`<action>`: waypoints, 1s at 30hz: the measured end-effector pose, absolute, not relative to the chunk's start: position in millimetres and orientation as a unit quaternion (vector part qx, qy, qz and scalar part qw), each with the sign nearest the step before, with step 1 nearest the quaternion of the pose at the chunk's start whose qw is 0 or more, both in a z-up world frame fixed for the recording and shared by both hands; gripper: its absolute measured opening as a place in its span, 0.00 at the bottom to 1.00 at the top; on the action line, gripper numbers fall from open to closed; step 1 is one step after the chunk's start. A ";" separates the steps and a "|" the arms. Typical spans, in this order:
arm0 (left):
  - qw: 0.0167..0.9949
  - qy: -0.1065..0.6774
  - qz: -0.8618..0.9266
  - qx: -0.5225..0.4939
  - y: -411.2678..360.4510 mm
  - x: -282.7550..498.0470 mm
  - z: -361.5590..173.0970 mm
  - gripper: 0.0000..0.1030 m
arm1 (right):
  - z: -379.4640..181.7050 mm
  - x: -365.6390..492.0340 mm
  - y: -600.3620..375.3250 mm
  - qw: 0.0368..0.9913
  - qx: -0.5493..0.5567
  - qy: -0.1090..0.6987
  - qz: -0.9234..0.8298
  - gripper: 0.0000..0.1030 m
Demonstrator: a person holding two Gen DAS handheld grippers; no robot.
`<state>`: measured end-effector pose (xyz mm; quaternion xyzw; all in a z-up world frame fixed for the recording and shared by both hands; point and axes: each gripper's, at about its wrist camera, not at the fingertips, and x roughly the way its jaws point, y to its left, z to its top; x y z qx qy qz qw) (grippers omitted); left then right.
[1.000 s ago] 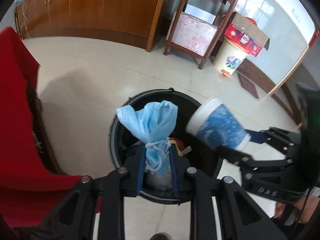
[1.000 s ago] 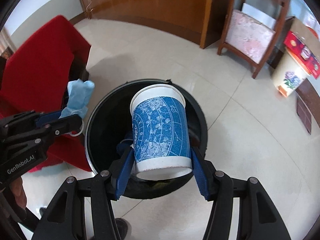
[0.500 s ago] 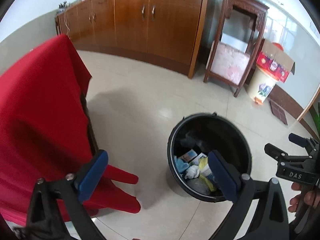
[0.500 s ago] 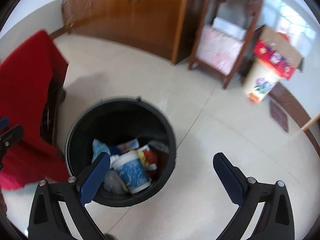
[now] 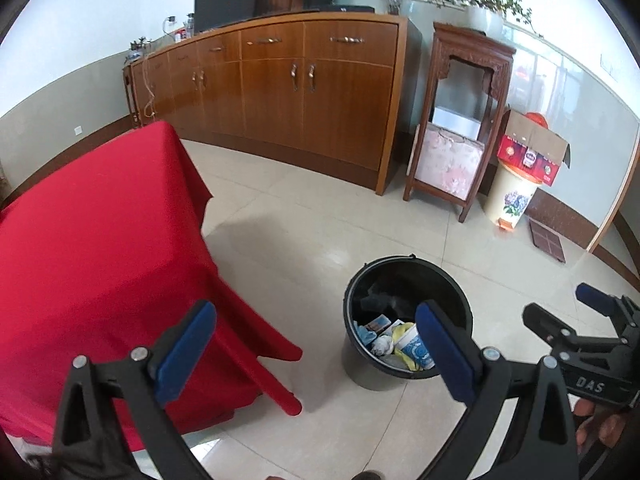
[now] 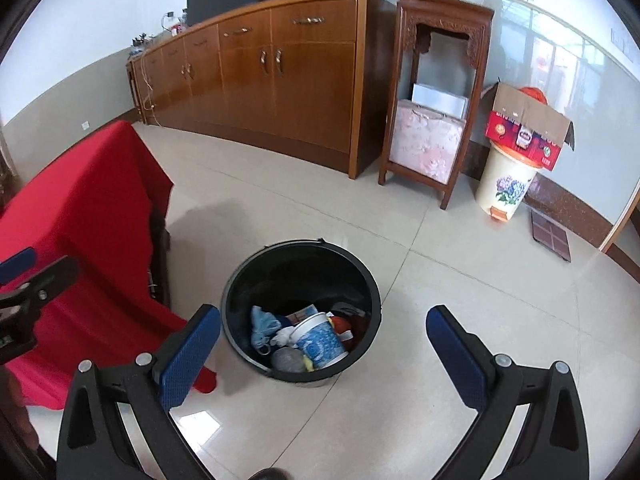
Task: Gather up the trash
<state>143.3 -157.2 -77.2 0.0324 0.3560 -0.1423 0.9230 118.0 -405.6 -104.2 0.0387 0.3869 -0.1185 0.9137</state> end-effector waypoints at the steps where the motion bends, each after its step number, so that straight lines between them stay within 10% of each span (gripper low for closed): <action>1: 0.924 0.353 -0.141 0.033 -153.3 140.2 -73.8 0.98 | -97.2 112.5 -401.2 0.914 0.037 0.388 -0.115 1.00; 30: 0.973 0.209 -0.092 0.015 -68.9 28.2 51.8 1.00 | 55.2 -8.0 -290.0 0.964 -0.017 0.250 -0.087 1.00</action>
